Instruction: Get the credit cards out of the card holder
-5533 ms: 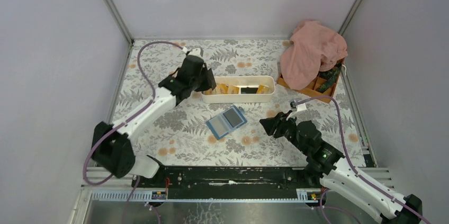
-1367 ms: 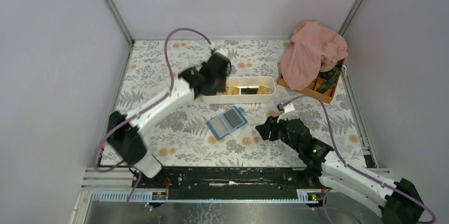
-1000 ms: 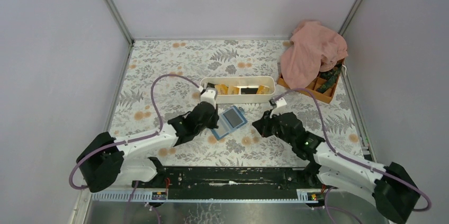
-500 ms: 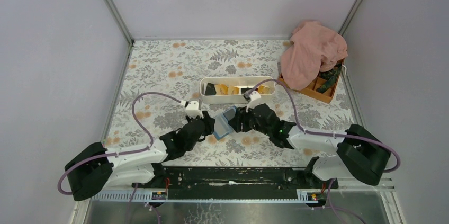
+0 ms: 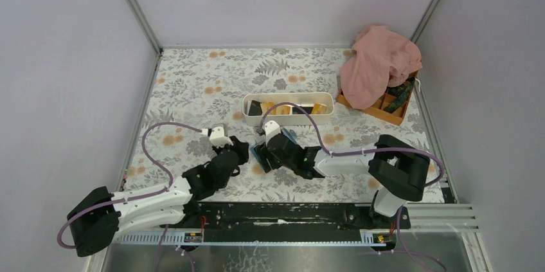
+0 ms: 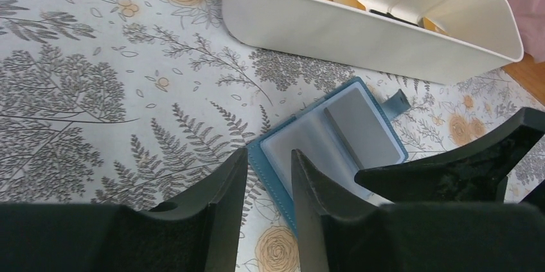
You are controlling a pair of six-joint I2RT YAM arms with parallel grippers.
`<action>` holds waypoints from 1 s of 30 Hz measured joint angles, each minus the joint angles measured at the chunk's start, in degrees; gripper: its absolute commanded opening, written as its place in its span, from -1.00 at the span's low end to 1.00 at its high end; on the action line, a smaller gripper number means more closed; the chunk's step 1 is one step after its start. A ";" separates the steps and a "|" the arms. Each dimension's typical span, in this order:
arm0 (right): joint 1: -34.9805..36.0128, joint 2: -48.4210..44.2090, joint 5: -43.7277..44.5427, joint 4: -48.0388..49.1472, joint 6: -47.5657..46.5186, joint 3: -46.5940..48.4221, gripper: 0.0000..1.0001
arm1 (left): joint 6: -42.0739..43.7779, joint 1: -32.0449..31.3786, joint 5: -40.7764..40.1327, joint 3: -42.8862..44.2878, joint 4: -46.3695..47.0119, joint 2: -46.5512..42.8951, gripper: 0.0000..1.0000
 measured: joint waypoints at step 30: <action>0.63 4.66 7.26 -3.78 1.33 2.23 -0.17 | -0.94 0.00 -1.97 -0.96 -5.64 -4.85 -0.30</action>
